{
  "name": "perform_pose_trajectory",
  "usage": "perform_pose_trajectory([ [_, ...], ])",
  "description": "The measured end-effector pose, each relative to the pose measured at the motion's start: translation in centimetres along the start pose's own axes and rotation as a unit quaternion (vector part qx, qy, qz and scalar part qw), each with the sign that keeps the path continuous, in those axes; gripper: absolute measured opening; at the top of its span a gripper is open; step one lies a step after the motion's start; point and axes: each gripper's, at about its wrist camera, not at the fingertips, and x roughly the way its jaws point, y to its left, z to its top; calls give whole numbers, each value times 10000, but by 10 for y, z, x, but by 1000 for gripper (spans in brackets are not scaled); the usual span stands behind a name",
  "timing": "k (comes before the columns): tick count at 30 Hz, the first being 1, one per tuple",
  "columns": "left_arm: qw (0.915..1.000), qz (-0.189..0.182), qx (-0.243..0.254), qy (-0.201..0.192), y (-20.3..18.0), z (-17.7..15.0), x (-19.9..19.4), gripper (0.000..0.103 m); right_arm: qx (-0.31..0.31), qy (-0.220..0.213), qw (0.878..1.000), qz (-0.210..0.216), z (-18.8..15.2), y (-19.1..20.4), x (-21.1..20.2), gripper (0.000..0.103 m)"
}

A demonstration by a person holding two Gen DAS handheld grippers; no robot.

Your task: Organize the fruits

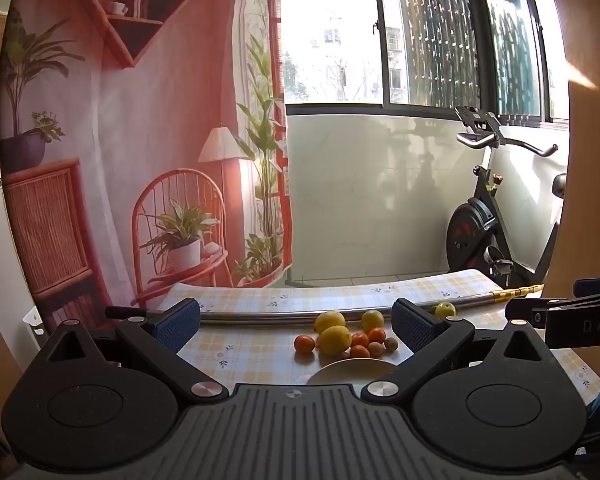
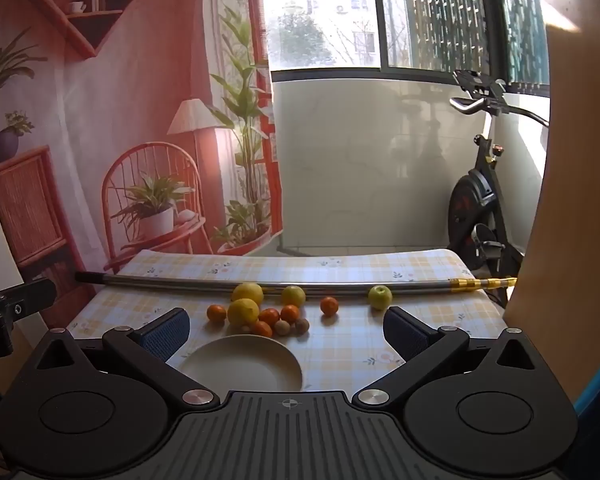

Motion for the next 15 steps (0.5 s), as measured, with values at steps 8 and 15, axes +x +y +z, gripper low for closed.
perform_pose_trajectory([
  [8, 10000, 23, 60, -66, 1, -3, -2, 103, 15, 2, 10000, -26, -1, -2, -2, 103],
  [15, 9999, 3, 85, -67, -1, -3, -3, 103, 47, -64, 10000, -42, -2, -2, -6, 103],
])
